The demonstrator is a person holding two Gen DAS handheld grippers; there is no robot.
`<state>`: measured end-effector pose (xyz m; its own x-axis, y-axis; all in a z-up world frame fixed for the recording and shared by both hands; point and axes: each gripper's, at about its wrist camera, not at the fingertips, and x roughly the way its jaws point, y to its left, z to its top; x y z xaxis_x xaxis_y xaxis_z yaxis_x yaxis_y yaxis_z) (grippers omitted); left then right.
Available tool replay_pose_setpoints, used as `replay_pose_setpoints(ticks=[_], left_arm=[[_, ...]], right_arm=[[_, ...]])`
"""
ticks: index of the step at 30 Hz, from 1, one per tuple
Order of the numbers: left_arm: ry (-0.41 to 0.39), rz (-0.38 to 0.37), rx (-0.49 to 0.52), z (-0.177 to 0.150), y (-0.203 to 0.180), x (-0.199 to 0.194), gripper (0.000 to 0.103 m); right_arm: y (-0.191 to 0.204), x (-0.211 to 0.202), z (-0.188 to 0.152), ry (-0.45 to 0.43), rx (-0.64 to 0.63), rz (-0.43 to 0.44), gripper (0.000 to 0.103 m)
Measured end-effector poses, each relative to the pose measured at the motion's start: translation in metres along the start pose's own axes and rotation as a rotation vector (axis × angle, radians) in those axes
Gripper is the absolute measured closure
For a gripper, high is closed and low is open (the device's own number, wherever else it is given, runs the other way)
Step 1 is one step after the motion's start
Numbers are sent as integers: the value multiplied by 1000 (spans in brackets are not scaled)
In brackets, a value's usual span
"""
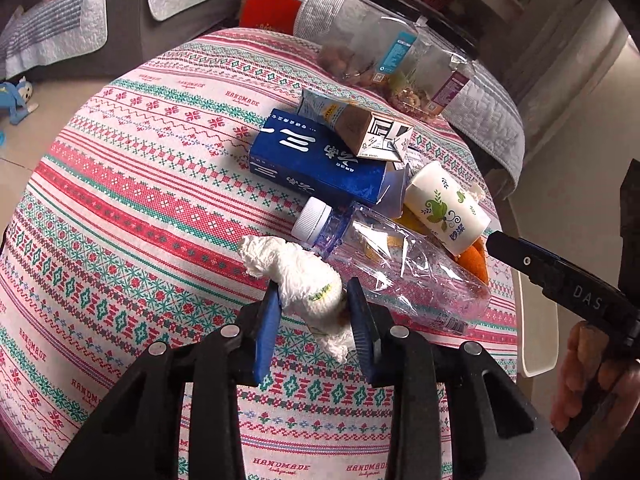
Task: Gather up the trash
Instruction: 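Grasp the wrapped white tissue with the left tool while the right tool grasps the paper cup, then carry tissue and paper cup over the white bin and release both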
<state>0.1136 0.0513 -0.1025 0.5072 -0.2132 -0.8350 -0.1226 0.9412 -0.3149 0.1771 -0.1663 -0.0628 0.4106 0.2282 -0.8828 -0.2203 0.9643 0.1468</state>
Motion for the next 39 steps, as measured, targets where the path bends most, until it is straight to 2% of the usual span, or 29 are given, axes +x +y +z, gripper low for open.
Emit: replay_pose_setpoints(ticks=[4, 7, 10, 14, 16, 18, 19, 21, 22, 24, 26, 27, 32, 39], left_arm=[[-56, 15, -12, 11, 11, -21, 70], [-89, 39, 12, 16, 12, -31, 70], [-114, 55, 35, 18, 11, -38, 70], [-136, 76, 61, 20, 10, -40, 70], [-138, 71, 67, 20, 8, -40, 70], [-136, 60, 66, 19, 7, -41, 70], [-137, 60, 70, 19, 6, -42, 70], [-142, 70, 84, 19, 4, -42, 70], [-143, 75, 91, 19, 3, -41, 70], [-144, 81, 101, 18, 1, -41, 70], [-152, 90, 116, 18, -1, -43, 70], [-160, 99, 128, 17, -3, -44, 70], [-211, 125, 162, 18, -12, -58, 70], [-300, 129, 196, 19, -21, -91, 70]], right_arm=[[5, 16, 13, -5, 8, 27, 39], [12, 32, 19, -7, -34, -31, 37], [11, 45, 21, 9, -38, -49, 38], [24, 52, 18, 20, -126, -97, 47], [30, 52, 17, 13, -183, -143, 47], [37, 47, 19, -15, -239, -162, 32], [41, 46, 20, -30, -264, -167, 19], [48, 47, 22, -57, -318, -180, 19], [51, 53, 23, -46, -340, -188, 22], [52, 69, 23, -2, -362, -219, 38], [52, 76, 19, -4, -381, -263, 46], [52, 73, 19, -14, -381, -257, 48], [55, 35, 24, -94, -317, -203, 52], [39, 6, 21, -129, -195, -113, 53]])
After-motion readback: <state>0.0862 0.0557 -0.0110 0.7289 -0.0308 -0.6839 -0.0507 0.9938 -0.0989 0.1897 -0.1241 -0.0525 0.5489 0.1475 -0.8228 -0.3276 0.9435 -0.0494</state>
